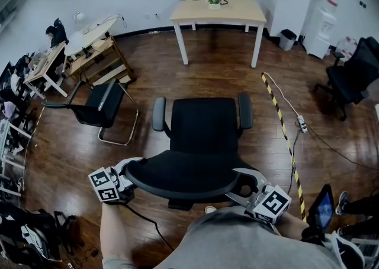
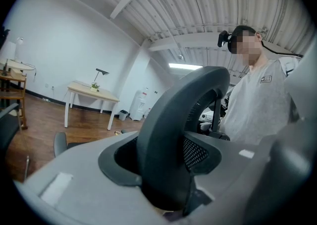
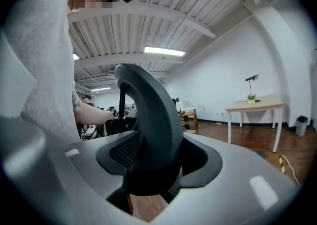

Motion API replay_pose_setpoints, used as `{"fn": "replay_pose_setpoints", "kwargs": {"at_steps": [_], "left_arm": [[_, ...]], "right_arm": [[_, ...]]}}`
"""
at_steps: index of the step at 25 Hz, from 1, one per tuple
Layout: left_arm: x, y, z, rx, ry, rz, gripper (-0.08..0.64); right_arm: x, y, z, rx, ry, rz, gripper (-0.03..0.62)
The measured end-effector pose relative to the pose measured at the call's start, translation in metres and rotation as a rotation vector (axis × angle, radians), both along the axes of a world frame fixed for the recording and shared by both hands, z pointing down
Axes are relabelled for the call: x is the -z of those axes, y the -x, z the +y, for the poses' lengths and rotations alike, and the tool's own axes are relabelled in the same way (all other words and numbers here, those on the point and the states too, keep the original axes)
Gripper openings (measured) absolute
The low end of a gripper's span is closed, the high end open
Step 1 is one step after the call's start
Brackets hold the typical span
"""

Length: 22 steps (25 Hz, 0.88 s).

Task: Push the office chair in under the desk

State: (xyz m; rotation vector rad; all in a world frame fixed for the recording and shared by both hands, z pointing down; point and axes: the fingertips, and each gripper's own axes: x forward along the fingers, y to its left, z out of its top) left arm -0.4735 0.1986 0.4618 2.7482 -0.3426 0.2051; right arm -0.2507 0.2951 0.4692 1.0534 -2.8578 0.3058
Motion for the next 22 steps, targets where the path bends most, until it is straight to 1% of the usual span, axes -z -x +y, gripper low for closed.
{"fn": "replay_pose_setpoints", "kwargs": {"at_steps": [4, 11, 16, 22], "left_arm": [[0.002, 0.002, -0.004, -0.003, -0.010, 0.002, 0.221], [0.003, -0.001, -0.020, -0.007, -0.002, -0.003, 0.221], [0.001, -0.006, -0.037, -0.005, -0.001, -0.003, 0.221], [0.002, -0.019, -0.067, -0.012, -0.001, 0.003, 0.219]], "right_arm": [[0.003, 0.006, 0.000, -0.003, 0.007, -0.002, 0.252], [0.002, 0.003, -0.016, -0.022, 0.036, -0.005, 0.252], [0.001, -0.002, -0.033, -0.026, 0.050, -0.028, 0.249], [0.001, -0.014, -0.061, -0.022, 0.043, -0.022, 0.247]]}}
